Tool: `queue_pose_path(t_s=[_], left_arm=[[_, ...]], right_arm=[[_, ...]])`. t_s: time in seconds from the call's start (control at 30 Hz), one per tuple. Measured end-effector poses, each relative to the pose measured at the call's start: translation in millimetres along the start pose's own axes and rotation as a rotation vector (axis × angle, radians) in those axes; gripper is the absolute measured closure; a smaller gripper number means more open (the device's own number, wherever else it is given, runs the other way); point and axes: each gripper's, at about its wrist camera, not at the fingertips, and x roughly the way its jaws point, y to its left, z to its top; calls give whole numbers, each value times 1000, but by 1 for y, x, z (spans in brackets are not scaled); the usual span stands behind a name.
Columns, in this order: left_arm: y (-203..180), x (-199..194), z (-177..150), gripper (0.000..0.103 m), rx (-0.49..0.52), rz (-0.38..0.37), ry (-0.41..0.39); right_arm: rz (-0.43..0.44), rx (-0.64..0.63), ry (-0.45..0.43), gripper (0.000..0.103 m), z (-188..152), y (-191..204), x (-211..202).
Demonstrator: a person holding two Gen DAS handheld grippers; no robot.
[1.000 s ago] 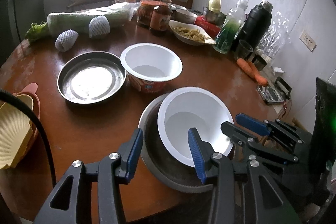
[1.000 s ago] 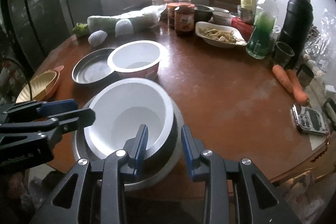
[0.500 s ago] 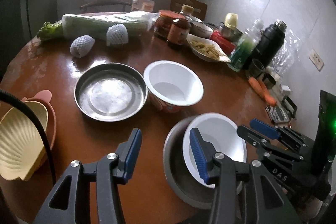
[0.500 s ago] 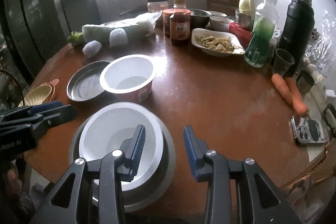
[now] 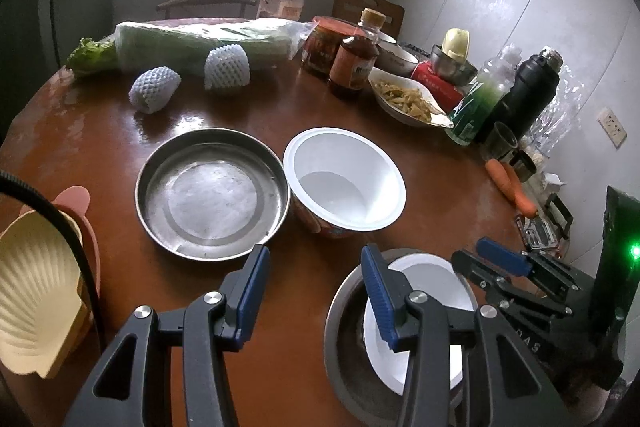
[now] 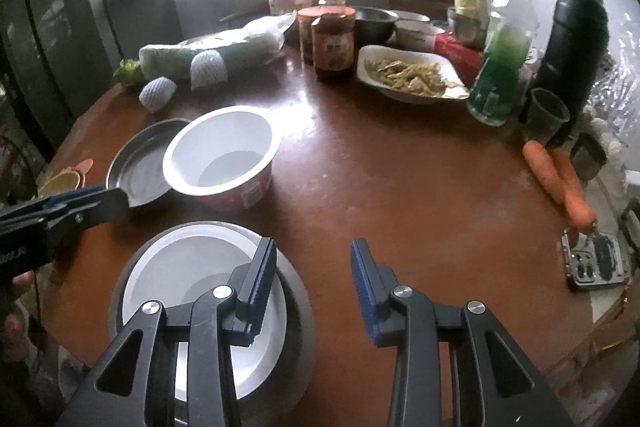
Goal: Organize plates and bowls
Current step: 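Move the right gripper to the labelled white bowl and grasp its rim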
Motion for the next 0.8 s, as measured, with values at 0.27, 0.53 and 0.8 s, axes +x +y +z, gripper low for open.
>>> queue_pose_path(t_s=[0.27, 0.53, 0.8], left_arm=[[4, 8, 11, 55, -6, -1, 1], [8, 10, 24, 55, -18, -5, -4], [14, 20, 31, 55, -35, -5, 5]], right_arm=[[6, 1, -5, 64, 12, 1, 3], [26, 2, -30, 63, 33, 2, 2], [56, -5, -32, 63, 49, 5, 11]])
